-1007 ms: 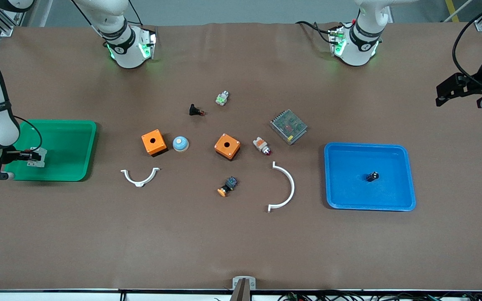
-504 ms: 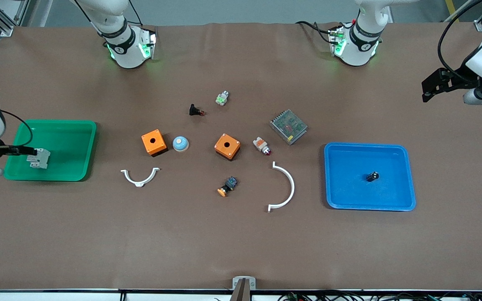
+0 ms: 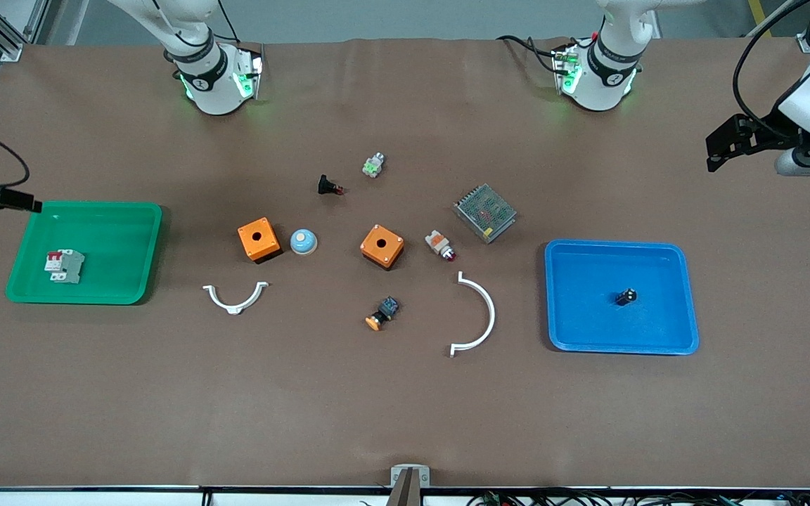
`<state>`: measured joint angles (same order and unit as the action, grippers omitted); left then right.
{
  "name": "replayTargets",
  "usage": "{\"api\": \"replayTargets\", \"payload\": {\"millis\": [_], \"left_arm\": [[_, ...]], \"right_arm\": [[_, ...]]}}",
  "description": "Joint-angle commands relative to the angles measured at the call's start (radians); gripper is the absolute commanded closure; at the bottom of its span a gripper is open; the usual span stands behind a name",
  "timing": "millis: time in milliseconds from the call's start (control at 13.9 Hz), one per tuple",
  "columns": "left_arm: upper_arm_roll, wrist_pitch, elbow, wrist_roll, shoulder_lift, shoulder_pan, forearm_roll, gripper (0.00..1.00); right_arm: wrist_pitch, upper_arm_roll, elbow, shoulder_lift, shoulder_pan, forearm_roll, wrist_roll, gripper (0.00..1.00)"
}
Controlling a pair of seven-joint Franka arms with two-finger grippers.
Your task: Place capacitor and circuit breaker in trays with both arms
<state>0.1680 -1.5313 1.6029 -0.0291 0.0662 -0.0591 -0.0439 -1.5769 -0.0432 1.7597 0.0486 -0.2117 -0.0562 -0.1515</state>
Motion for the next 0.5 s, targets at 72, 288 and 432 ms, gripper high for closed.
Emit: {"api": "replayTargets", "payload": {"millis": [72, 288, 432], "left_arm": [[-0.001, -0.009, 0.006, 0.011, 0.01, -0.004, 0.013, 0.0], [-0.001, -0.009, 0.006, 0.012, 0.012, -0.011, 0.015, 0.0], [-0.001, -0.009, 0.002, 0.012, 0.012, -0.018, 0.016, 0.0]], "right_arm": [[0.069, -0.004, 0.038, -0.142, 0.124, 0.012, 0.145, 0.0], [0.083, -0.001, 0.027, -0.183, 0.153, 0.053, 0.153, 0.0], [0.081, 0.0, -0.005, -0.184, 0.176, 0.075, 0.152, 0.0]]}}
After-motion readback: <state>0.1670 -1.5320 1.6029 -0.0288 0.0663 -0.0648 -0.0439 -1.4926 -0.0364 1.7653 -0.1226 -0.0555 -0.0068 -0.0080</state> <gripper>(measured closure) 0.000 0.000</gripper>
